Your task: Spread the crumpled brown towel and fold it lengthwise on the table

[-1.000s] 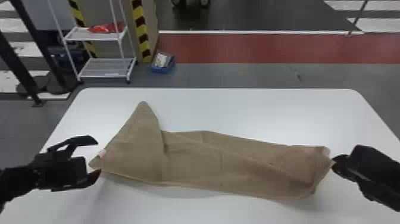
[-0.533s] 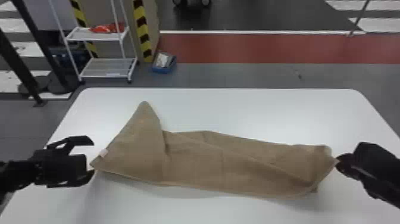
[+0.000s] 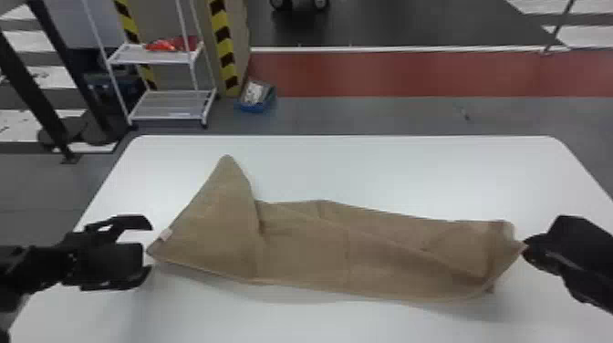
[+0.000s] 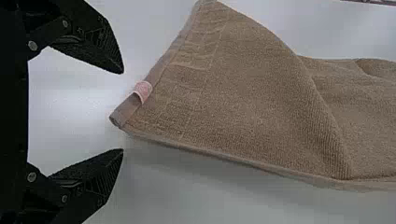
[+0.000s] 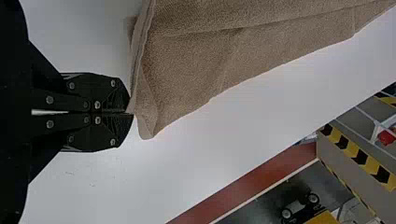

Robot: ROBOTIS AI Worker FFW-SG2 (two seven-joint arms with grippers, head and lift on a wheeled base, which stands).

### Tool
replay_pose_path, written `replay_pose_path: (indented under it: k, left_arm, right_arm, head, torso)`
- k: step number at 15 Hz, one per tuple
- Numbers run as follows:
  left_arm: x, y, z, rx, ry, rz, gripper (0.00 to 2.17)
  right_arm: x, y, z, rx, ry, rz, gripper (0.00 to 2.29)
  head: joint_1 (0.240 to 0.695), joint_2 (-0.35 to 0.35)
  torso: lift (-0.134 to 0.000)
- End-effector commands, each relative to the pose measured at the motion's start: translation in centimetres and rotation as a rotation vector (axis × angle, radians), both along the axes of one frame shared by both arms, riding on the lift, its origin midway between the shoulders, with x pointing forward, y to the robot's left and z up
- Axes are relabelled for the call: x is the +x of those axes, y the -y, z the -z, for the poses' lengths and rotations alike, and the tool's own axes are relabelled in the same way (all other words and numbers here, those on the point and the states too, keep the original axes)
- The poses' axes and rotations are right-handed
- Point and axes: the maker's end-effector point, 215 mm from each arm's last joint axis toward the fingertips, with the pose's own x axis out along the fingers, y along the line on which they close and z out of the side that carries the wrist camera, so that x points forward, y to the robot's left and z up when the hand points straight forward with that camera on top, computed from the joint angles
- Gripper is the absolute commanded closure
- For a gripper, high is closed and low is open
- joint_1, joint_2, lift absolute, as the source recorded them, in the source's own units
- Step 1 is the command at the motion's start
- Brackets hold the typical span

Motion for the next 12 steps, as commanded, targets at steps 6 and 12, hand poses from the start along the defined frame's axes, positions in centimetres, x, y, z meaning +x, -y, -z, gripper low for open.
replay_pose_path:
  k: [6,12]
  left_arm:
    - [0.11,0.4,0.35,0.003,-0.004,0.01,0.52]
    - [0.05,0.64,-0.03,-0.001,0.003,0.015,0.97]
  right_arm:
    - [-0.13,-0.1,0.2,0.004,-0.003,0.004,1.47]
    - [-0.12,-0.16,0.18,0.003,-0.002,0.002,1.47]
  head:
    - [0.695,0.026]
    - [0.695,0.026]
  torso:
    - [-0.123]
    - [-0.123]
